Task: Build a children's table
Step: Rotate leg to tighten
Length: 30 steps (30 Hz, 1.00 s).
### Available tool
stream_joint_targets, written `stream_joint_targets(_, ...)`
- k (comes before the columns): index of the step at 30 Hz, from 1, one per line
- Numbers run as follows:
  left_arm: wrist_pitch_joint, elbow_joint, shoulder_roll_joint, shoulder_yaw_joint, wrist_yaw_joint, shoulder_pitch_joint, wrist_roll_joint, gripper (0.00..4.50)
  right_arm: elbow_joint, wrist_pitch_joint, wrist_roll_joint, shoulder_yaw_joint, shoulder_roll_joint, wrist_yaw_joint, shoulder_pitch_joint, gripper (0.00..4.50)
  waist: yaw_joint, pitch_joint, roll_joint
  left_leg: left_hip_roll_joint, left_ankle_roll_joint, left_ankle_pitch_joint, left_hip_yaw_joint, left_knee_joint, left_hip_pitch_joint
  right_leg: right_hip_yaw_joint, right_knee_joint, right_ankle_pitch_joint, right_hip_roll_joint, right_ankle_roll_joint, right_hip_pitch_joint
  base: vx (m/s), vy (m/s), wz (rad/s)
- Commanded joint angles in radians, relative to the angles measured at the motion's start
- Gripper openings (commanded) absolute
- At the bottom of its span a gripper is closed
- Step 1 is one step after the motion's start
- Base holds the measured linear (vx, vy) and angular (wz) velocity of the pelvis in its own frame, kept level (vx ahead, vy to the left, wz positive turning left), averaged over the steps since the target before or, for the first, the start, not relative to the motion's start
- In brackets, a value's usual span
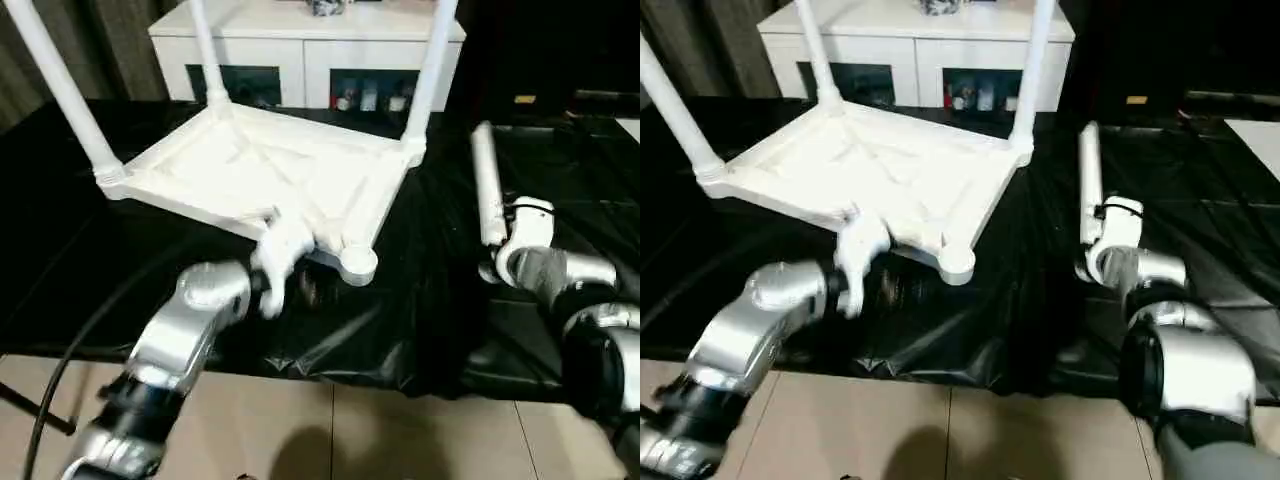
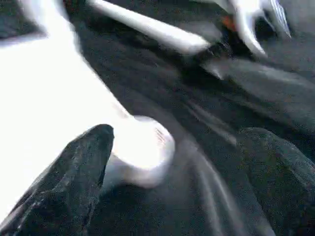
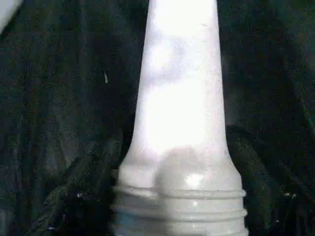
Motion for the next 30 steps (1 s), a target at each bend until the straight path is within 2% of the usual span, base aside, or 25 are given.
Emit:
stream_joint_targets(1,-0.025,0.017,-0.017,0.038,0.045,-0.022,-0.018,4.50,-0.060,-0.102,0.039,-0.045,0.004,-0.009,-0.002,2.72,0.004,-0.078,-0.013,0.010,0.051,-0.177,0.006,-0.058,0.010,0.015,-0.063,-0.151,-0.029,-0.248,0.068,0.000,0.000,0.00)
stream_joint_targets(2,-0.018,0.021,-0.047,0.073,0.072,-0.039,-0.047,4.50,-0.102,-0.174,0.070,-0.078,0.014,-0.005,0.008,2.72,0.004,-0.078,-0.011,0.009,0.057,-0.172,0.006,-0.057,0.010,0.014,-0.061,-0.144,-0.027,-0.251,0.068,0.000,0.000,0.00)
stream_joint_targets(3,-0.008,0.024,-0.084,0.116,0.098,-0.062,-0.087,4.50,-0.178,-0.281,0.107,-0.124,0.034,-0.036,0.026,2.72,0.006,-0.079,-0.009,0.010,0.066,-0.167,0.008,-0.055,0.010,0.016,-0.063,-0.129,-0.029,-0.247,0.067,0.000,0.000,0.00)
stream_joint_targets(4,-0.002,0.027,-0.097,0.130,0.108,-0.071,-0.099,4.50,-0.216,-0.319,0.119,-0.130,0.046,-0.017,0.038,2.72,0.006,-0.081,-0.013,0.010,0.071,-0.157,0.007,-0.055,0.010,0.015,-0.061,-0.118,-0.028,-0.249,0.069,0.000,0.000,0.00)
stream_joint_targets(6,0.008,0.037,-0.115,0.151,0.129,-0.085,-0.114,4.50,-0.280,-0.378,0.119,-0.122,0.066,0.000,0.060,2.72,0.006,-0.083,-0.014,0.008,0.104,-0.118,0.006,-0.053,0.007,0.011,-0.054,-0.076,-0.023,-0.257,0.071,0.000,0.000,0.00)
stream_joint_targets(7,0.007,0.044,-0.123,0.161,0.137,-0.094,-0.121,4.50,-0.325,-0.397,0.130,-0.122,0.084,0.022,0.073,2.72,0.006,-0.082,-0.008,0.008,0.110,-0.120,0.006,-0.053,0.007,0.011,-0.055,-0.077,-0.023,-0.258,0.069,0.000,0.000,0.00)
stream_joint_targets(8,0.008,0.052,-0.132,0.173,0.144,-0.105,-0.134,4.50,-0.390,-0.425,0.139,-0.116,0.109,0.039,0.094,2.72,0.006,-0.081,-0.008,0.007,0.120,-0.127,0.008,-0.052,0.010,0.012,-0.060,-0.078,-0.020,-0.253,0.068,0.000,0.000,0.00)
stream_joint_targets(9,0.010,0.064,-0.148,0.193,0.155,-0.124,-0.155,4.50,-0.504,-0.474,0.153,-0.097,0.151,0.072,0.131,2.72,0.004,-0.081,-0.009,0.007,0.126,-0.125,0.005,-0.054,0.006,0.012,-0.059,-0.083,-0.022,-0.250,0.072,0.000,0.000,0.00)
stream_joint_targets(10,0.010,0.065,-0.149,0.195,0.156,-0.126,-0.157,4.50,-0.514,-0.478,0.154,-0.095,0.155,0.075,0.134,2.72,0.005,-0.081,-0.006,0.008,0.127,-0.139,0.005,-0.055,0.009,0.012,-0.063,-0.099,-0.022,-0.247,0.067,0.000,0.000,0.00)
stream_joint_targets(11,0.016,0.067,-0.158,0.208,0.155,-0.139,-0.177,4.50,-0.600,-0.502,0.161,-0.069,0.187,0.100,0.160,2.72,0.003,-0.080,-0.002,0.009,0.124,-0.147,0.004,-0.056,0.010,0.012,-0.062,-0.108,-0.022,-0.248,0.067,0.000,0.000,0.00)
stream_joint_targets(12,0.024,0.068,-0.167,0.220,0.159,-0.152,-0.194,4.50,-0.668,-0.512,0.164,-0.043,0.213,0.116,0.180,2.72,0.005,-0.079,-0.003,0.010,0.122,-0.163,0.004,-0.059,0.013,0.012,-0.067,-0.122,-0.021,-0.240,0.065,0.000,0.000,0.00)
stream_joint_targets(13,0.032,0.068,-0.174,0.230,0.162,-0.162,-0.209,4.50,-0.720,-0.521,0.161,-0.018,0.231,0.126,0.196,2.72,0.001,-0.080,-0.004,0.010,0.117,-0.159,0.001,-0.061,0.009,0.011,-0.064,-0.124,-0.021,-0.240,0.069,0.000,0.000,0.00)
stream_joint_targets(15,0.070,0.058,-0.186,0.252,0.155,-0.188,-0.254,4.50,-0.834,-0.528,0.149,0.068,0.266,0.167,0.238,2.72,0.004,-0.077,-0.001,0.012,0.098,-0.189,0.001,-0.064,0.016,0.012,-0.069,-0.159,-0.020,-0.233,0.063,0.000,0.000,0.00)
stream_joint_targets(16,0.083,0.055,-0.189,0.259,0.153,-0.196,-0.268,4.50,-0.864,-0.528,0.146,0.094,0.274,0.183,0.251,2.72,0.002,-0.076,0.000,0.011,0.092,-0.187,-0.001,-0.067,0.011,0.012,-0.069,-0.161,-0.020,-0.229,0.067,0.000,0.000,0.00)
stream_joint_targets(18,0.155,0.048,-0.210,0.308,0.160,-0.238,-0.363,4.50,-0.959,-0.534,0.090,0.222,0.283,0.261,0.310,2.72,0.004,-0.076,0.000,0.011,0.084,-0.183,-0.001,-0.066,0.013,0.014,-0.066,-0.154,-0.021,-0.229,0.066,0.000,0.000,0.00)
stream_joint_targets(19,0.158,0.048,-0.210,0.310,0.159,-0.240,-0.367,4.50,-0.960,-0.533,0.088,0.226,0.284,0.264,0.312,2.72,0.003,-0.075,0.000,0.011,0.081,-0.179,-0.001,-0.066,0.010,0.014,-0.066,-0.151,-0.020,-0.230,0.066,0.000,0.000,0.00)
stream_joint_targets(21,0.183,0.051,-0.216,0.335,0.155,-0.258,-0.412,4.50,-0.963,-0.527,0.061,0.265,0.287,0.297,0.334,2.72,0.002,-0.073,-0.001,0.009,0.076,-0.198,0.000,-0.067,0.010,0.015,-0.071,-0.182,-0.021,-0.226,0.065,0.000,0.000,0.00)
stream_joint_targets(23,0.197,0.052,-0.220,0.349,0.157,-0.266,-0.437,4.50,-0.971,-0.522,0.048,0.282,0.291,0.313,0.350,2.72,0.005,-0.072,-0.001,0.009,0.074,-0.210,0.001,-0.067,0.013,0.017,-0.075,-0.194,-0.020,-0.225,0.062,0.000,0.000,0.00)
stream_joint_targets(24,0.239,0.039,-0.228,0.368,0.149,-0.270,-0.496,4.50,-0.984,-0.511,0.035,0.309,0.293,0.336,0.375,2.72,0.008,-0.072,-0.012,0.010,0.076,-0.200,0.000,-0.068,0.011,0.018,-0.070,-0.192,-0.022,-0.224,0.067,0.000,0.000,0.00)
stream_joint_targets(25,0.244,0.037,-0.229,0.370,0.149,-0.270,-0.502,4.50,-0.987,-0.510,0.035,0.313,0.293,0.337,0.377,2.72,0.009,-0.072,-0.009,0.009,0.075,-0.192,0.000,-0.068,0.009,0.018,-0.069,-0.188,-0.023,-0.224,0.067,0.000,0.000,0.00)
stream_joint_targets(26,0.270,0.024,-0.235,0.382,0.149,-0.269,-0.539,4.50,-1.001,-0.503,0.025,0.344,0.285,0.350,0.394,2.72,0.009,-0.074,-0.011,0.011,0.077,-0.176,-0.001,-0.067,0.010,0.018,-0.068,-0.168,-0.021,-0.224,0.067,0.000,0.000,0.00)
stream_joint_targets(28,0.274,0.020,-0.238,0.387,0.151,-0.268,-0.549,4.50,-1.005,-0.502,0.019,0.357,0.281,0.355,0.399,2.72,0.008,-0.074,-0.011,0.010,0.085,-0.163,-0.002,-0.066,0.007,0.017,-0.067,-0.149,-0.022,-0.228,0.069,0.000,0.000,0.00)
stream_joint_targets(30,0.286,0.012,-0.247,0.402,0.166,-0.270,-0.572,4.50,-1.015,-0.498,0.001,0.391,0.271,0.371,0.417,2.72,0.009,-0.072,-0.017,0.010,0.093,-0.156,-0.001,-0.065,0.005,0.018,-0.067,-0.151,-0.024,-0.226,0.070,0.000,0.000,0.00)
